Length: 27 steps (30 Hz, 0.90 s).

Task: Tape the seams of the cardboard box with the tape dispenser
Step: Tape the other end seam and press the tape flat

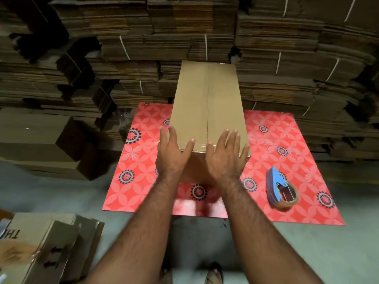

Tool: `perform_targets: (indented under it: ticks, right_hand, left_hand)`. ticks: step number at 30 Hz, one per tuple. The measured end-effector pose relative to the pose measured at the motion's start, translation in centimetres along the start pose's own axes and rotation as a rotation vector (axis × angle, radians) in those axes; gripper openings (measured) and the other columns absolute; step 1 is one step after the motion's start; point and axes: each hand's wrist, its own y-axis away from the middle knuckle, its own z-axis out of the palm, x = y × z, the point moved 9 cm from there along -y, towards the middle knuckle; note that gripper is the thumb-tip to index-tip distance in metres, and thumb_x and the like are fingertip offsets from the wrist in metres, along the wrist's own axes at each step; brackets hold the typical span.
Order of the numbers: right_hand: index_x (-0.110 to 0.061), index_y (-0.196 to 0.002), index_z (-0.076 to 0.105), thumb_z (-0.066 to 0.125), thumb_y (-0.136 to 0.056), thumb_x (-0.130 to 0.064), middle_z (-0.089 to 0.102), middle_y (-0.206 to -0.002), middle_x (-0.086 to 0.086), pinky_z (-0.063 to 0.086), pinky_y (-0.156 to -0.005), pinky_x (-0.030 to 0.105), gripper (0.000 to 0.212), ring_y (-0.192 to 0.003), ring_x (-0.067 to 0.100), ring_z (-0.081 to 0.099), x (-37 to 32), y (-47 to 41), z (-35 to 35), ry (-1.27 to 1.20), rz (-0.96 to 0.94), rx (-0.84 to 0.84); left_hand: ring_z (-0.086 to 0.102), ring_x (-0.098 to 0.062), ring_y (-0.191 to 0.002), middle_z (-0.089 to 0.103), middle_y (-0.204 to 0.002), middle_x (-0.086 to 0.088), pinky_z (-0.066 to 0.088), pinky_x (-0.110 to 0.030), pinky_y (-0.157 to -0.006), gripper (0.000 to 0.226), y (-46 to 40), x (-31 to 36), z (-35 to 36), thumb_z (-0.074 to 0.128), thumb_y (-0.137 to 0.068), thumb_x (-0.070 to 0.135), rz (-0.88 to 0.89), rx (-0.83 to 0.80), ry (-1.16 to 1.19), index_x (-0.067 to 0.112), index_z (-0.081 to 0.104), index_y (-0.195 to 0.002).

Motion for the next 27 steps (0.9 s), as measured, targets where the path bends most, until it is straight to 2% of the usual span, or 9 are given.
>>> perform_targets:
  ticks: [2,6,10,15,19,21,23,25,27]
  right_hand:
    - [-0.007,-0.155,0.028,0.033,-0.097,-0.052,0.025,-0.161,0.017,0.005,-0.121,0.055,0.073,-0.152,0.025,0.017,1.4,-0.2,-0.5,-0.005,0.043,0.05]
    - [-0.007,-0.157,0.017,0.034,-0.091,-0.066,0.013,-0.164,0.02,0.005,-0.117,0.062,0.09,-0.152,0.029,0.007,2.3,-0.4,-0.6,-0.037,0.152,-0.053]
    - [-0.008,-0.156,0.015,0.034,-0.077,-0.084,0.008,-0.164,0.02,0.018,-0.112,0.062,0.112,-0.152,0.032,0.003,2.1,-0.3,-0.6,-0.067,0.235,-0.094]
    - [-0.007,-0.155,0.024,0.041,-0.094,-0.061,0.017,-0.162,0.021,0.036,-0.105,0.05,0.083,-0.141,0.038,0.029,4.7,-0.9,-0.6,-0.117,0.227,-0.041]
    - [-0.01,-0.155,0.027,0.04,-0.102,-0.04,0.03,-0.16,0.012,0.038,-0.102,0.048,0.062,-0.138,0.033,0.038,6.2,-1.2,-0.9,-0.2,0.228,-0.014]
    - [-0.009,-0.151,0.035,0.041,-0.101,-0.032,0.038,-0.156,0.01,0.038,-0.103,0.046,0.055,-0.141,0.028,0.038,4.9,-1.0,-2.4,-0.178,0.138,0.116]
    - [-0.007,-0.147,0.044,0.039,-0.099,-0.029,0.046,-0.151,0.01,0.037,-0.107,0.045,0.052,-0.141,0.025,0.041,1.6,-0.1,-3.3,-0.15,-0.085,0.212]
    - [-0.007,-0.145,0.047,0.036,-0.1,-0.03,0.048,-0.15,0.011,0.036,-0.11,0.045,0.051,-0.141,0.023,0.042,-1.5,1.5,-2.2,-0.1,-0.328,0.196]
    - [-0.006,-0.143,0.05,0.033,-0.101,-0.032,0.051,-0.147,0.011,0.035,-0.112,0.044,0.052,-0.138,0.023,0.046,-2.5,2.3,-1.1,-0.071,-0.45,0.158]
  left_hand:
    - [0.029,-0.027,-0.146,0.018,-0.164,-0.008,0.038,-0.039,-0.108,0.082,-0.2,-0.4,0.1,0.054,-0.09,0.062,-0.01,-0.005,0.05,0.022,0.025,-0.156]
    - [0.027,-0.025,-0.147,0.022,-0.163,-0.006,0.03,-0.034,-0.113,0.084,0.2,0.8,-0.4,0.061,-0.089,0.053,0.01,0.058,0.153,0.013,0.026,-0.155]
    - [0.034,-0.028,-0.139,0.032,-0.156,-0.007,0.043,-0.043,-0.102,0.109,1.1,0.6,-0.1,0.063,-0.074,0.074,-0.106,0.066,0.117,0.011,0.022,-0.153]
    - [0.053,-0.029,-0.123,0.055,-0.137,-0.008,0.05,-0.039,-0.095,0.073,0.3,-1.0,-0.3,0.062,-0.086,0.054,-0.093,0.155,0.196,0.013,0.043,-0.144]
    - [0.064,-0.031,-0.108,0.069,-0.121,-0.008,0.051,-0.034,-0.088,0.046,-0.3,-1.3,-1.4,0.056,-0.094,0.039,-0.057,0.182,0.204,0.017,0.057,-0.133]
    - [0.061,-0.03,-0.117,0.065,-0.129,-0.01,0.047,-0.034,-0.095,0.043,-0.3,-0.5,-2.0,0.052,-0.097,0.029,0.052,0.181,0.14,0.013,0.055,-0.137]
    - [0.045,-0.024,-0.138,0.051,-0.148,-0.008,0.036,-0.039,-0.114,0.046,0.6,1.7,-2.0,0.05,-0.099,0.022,0.351,0.168,0.008,0.011,0.048,-0.144]
    - [0.041,-0.023,-0.142,0.048,-0.15,-0.007,0.03,-0.046,-0.117,0.046,2.4,3.1,-0.4,0.054,-0.098,0.018,0.691,0.105,-0.104,0.011,0.05,-0.143]
    - [0.043,-0.024,-0.14,0.05,-0.148,-0.007,0.031,-0.046,-0.116,0.048,3.1,2.6,0.9,0.061,-0.095,0.018,0.853,0.046,-0.203,0.012,0.051,-0.142]
